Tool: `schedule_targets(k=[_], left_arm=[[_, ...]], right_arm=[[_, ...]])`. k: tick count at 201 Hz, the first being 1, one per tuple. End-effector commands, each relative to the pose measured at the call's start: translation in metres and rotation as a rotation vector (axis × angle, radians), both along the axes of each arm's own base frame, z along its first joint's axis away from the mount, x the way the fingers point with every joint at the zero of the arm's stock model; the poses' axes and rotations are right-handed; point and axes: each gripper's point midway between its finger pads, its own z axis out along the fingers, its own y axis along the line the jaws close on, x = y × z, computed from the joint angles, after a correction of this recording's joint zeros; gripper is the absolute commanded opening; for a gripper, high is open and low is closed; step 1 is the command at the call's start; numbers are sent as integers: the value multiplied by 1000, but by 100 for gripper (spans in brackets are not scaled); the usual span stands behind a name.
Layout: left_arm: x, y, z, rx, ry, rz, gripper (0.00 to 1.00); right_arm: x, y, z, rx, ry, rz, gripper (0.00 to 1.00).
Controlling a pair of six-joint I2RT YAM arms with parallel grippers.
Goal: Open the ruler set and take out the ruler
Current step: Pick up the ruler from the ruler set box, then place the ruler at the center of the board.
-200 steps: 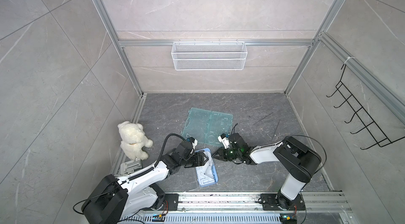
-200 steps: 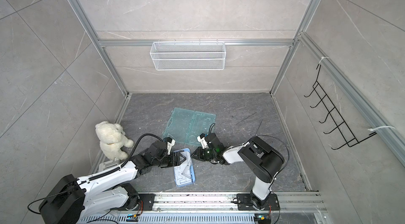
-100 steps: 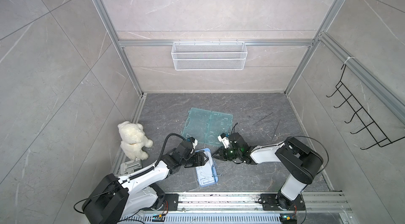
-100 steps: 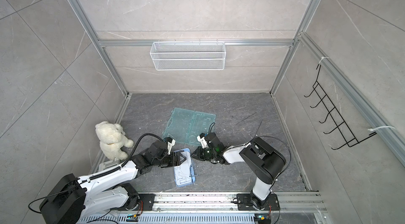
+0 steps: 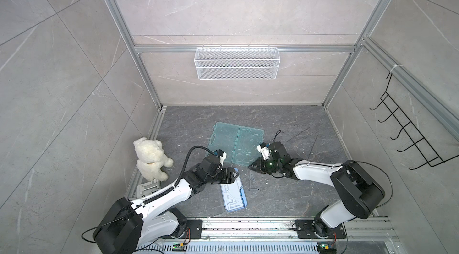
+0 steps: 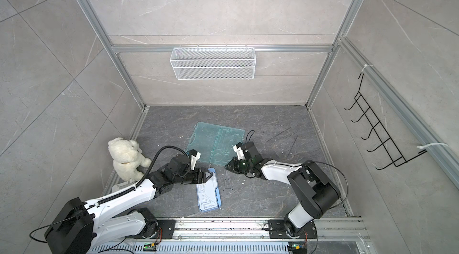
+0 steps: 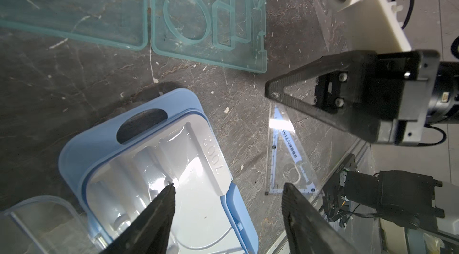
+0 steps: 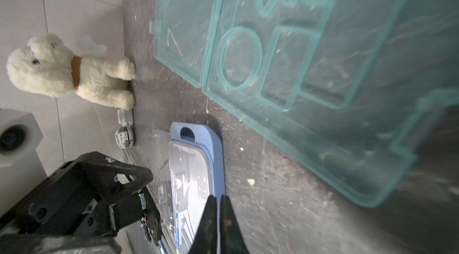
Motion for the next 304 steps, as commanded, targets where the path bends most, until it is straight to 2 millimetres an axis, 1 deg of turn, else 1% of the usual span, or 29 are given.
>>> schedule_targets(k=[1, 18, 43, 59, 70, 79, 103, 136, 159, 179, 211, 235, 252, 280, 304], left_arm=[[11, -7, 19, 1, -79, -37, 70], [17, -14, 26, 5, -114, -69, 70], [29, -28, 38, 6, -164, -114, 70], [35, -37, 42, -10, -181, -135, 70], [38, -45, 44, -33, -186, -153, 70], [39, -51, 45, -48, -185, -168, 70], [42, -63, 44, -80, -179, -201, 70], [43, -71, 46, -105, -182, -225, 70], [44, -74, 45, -111, -182, -239, 70], [45, -79, 50, -136, -184, -244, 70], [42, -94, 65, -154, -227, -283, 70], [36, -108, 75, -147, -263, -334, 70], [31, -120, 76, -127, -279, -377, 71], [26, -134, 75, -123, -276, -416, 71], [26, -138, 77, -125, -275, -423, 71]], right_arm=[[11, -35, 7, -74, -1, -53, 6], [22, -65, 11, -110, 2, -106, 7], [36, -117, 13, -138, 26, -213, 7], [41, -147, 11, -148, 46, -276, 7], [42, -165, 7, -164, 66, -319, 7], [42, -173, 4, -165, 76, -343, 7], [42, -185, -8, -183, 97, -385, 7], [33, -217, -28, -214, 148, -501, 7], [30, -230, -34, -212, 169, -543, 7], [31, -241, -38, -223, 183, -573, 7], [31, -256, -46, -227, 196, -635, 7], [30, -262, -51, -234, 213, -652, 7], [29, -263, -54, -236, 219, -660, 8], [27, -264, -56, -239, 228, -663, 15], [25, -267, -57, -258, 230, -670, 19]])
